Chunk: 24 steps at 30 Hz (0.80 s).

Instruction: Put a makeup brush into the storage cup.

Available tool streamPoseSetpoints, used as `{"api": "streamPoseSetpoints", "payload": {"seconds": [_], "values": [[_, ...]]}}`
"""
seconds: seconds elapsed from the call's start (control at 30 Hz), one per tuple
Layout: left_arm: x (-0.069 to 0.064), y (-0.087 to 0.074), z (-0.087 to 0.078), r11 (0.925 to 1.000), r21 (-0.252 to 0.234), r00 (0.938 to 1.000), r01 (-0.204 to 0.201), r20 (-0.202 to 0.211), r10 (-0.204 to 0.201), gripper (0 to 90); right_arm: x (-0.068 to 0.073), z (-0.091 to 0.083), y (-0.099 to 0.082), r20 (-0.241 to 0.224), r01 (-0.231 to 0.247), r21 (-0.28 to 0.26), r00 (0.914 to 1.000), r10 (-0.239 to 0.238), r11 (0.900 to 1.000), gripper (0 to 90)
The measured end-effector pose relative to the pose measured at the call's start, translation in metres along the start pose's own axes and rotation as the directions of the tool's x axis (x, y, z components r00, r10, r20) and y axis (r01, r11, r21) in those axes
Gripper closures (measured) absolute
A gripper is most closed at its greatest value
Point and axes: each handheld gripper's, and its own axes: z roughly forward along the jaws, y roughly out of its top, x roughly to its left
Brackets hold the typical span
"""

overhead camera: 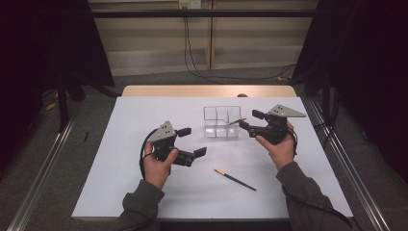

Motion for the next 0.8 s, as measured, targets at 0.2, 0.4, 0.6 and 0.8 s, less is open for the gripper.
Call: {"api": "streamPoseSetpoints", "payload": {"seconds": [0.2, 0.4, 0.6, 0.8], "values": [[0.000, 0.000, 0.000, 1.0000, 0.004, 1.0000, 0.000, -0.001, 0.000, 2.9, 0.004, -0.003, -0.001, -0.001, 0.006, 0.001, 1.0000, -0.006, 1.0000, 17.0], [-0.001, 0.000, 0.001, 1.0000, 0.002, 1.0000, 0.002, -0.002, -0.002, 2.9, 0.007, -0.007, -0.003, -0.006, -0.007, -0.002, 1.0000, 0.007, 1.0000, 15.1], [0.000, 0.000, 0.000, 1.0000, 0.002, 1.0000, -0.002, -0.001, 0.002, 2.9, 0.010, -0.008, -0.005, -0.016, -0.006, -0.006, 0.9999, 0.006, 1.0000, 12.7], [0.000, 0.000, -0.001, 1.0000, -0.003, 1.0000, -0.007, 0.001, 0.007, 2.9, 0.012, -0.012, -0.007, -0.018, -0.012, -0.011, 0.9998, 0.012, 0.9999, 10.9]]}}
